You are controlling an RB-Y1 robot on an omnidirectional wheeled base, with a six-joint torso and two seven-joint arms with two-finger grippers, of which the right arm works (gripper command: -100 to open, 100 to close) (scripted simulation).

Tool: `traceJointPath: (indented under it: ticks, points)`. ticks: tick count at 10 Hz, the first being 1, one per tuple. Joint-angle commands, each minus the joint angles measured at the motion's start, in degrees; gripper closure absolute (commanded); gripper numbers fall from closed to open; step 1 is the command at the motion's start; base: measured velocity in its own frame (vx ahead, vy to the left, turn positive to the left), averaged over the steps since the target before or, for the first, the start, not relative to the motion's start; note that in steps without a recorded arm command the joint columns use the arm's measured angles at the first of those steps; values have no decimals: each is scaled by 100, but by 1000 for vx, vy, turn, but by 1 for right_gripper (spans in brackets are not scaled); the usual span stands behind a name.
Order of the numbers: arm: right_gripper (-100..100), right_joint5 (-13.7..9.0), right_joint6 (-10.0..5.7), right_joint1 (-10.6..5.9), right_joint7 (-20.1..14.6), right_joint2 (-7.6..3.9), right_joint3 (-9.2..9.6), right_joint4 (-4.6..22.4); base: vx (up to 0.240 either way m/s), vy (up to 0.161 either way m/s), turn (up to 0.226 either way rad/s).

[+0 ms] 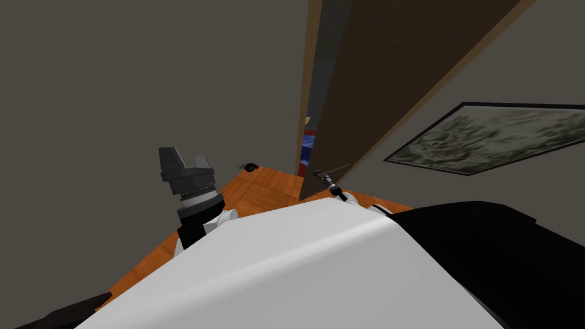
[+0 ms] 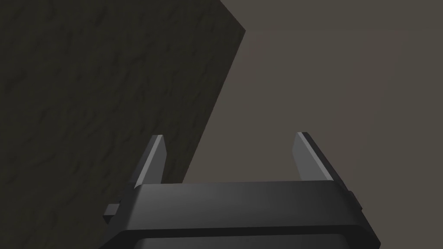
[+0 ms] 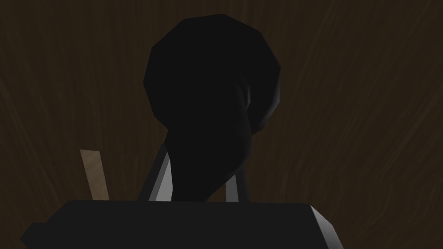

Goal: Pull the door open

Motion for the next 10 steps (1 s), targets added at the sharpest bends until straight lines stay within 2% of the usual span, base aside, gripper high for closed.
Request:
traceJointPath:
  ticks: [1, 4, 10]
  points:
    - [100, -1, -120, 20, -26, -15, 28, 60, -212, -63, 194]
    - [100, -38, -345, 47, -85, -101, 29, 238, -196, -102, 217]
    - [100, -93, -681, 88, -174, -229, 31, 504, -197, -104, 180]
